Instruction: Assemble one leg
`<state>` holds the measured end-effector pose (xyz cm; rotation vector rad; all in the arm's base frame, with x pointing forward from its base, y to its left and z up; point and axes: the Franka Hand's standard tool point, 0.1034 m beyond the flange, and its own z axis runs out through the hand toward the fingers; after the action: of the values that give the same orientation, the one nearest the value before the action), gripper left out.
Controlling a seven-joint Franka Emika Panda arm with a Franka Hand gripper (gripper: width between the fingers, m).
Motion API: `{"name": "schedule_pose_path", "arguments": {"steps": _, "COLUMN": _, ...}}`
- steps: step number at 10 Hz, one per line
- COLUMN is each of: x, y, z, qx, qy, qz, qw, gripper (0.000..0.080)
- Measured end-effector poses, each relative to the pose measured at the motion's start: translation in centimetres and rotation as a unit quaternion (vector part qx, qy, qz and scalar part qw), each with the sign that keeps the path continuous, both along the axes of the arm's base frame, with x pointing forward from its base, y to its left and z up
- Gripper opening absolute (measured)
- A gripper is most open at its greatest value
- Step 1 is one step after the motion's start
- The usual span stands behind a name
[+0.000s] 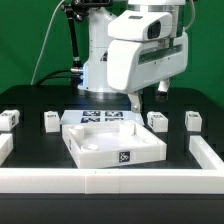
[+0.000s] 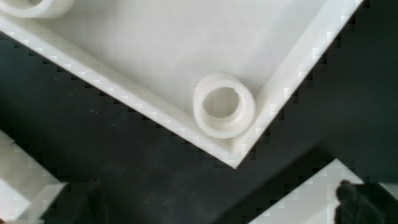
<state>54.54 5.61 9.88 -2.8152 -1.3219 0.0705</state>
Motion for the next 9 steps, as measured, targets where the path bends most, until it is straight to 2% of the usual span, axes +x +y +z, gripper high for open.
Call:
{"name": "schedule_pose_path", "arguments": {"steps": 1, "x": -0.1, "y": -0.1, "z": -0.2, "qx": 0.001, "qy": -0.001, "qz": 0.011, "qw": 1.0, "gripper": 0.065}}
{"name": "schedule_pose_path", "arguments": {"steps": 3, "x": -1.3, "y": -0.3, "z": -1.2, "qx": 0.003, "qy": -0.002, "qz": 0.066, "qw": 0.998, "gripper": 0.065}}
{"name": "schedule_pose_path", "arguments": {"steps": 6, "x": -3.2, "y": -1.1, "z": -2.5, "qx": 0.0, "qy": 0.011, "qz": 0.197, "qw": 0.98, "gripper": 0.065}}
{"name": "schedule_pose_path", "arguments": {"steps": 7, "x": -3.7, "y": -1.5, "z": -2.8, "qx": -0.001, "qy": 0.014, "qz": 0.202, "qw": 0.979, "gripper": 0.065}}
{"name": "schedule_pose_path", "arguments": {"steps": 9, "x": -3.5, "y": -1.5, "z": -2.7, "qx": -0.001, "qy": 0.013, "qz": 0.201, "qw": 0.98, "gripper": 0.065}}
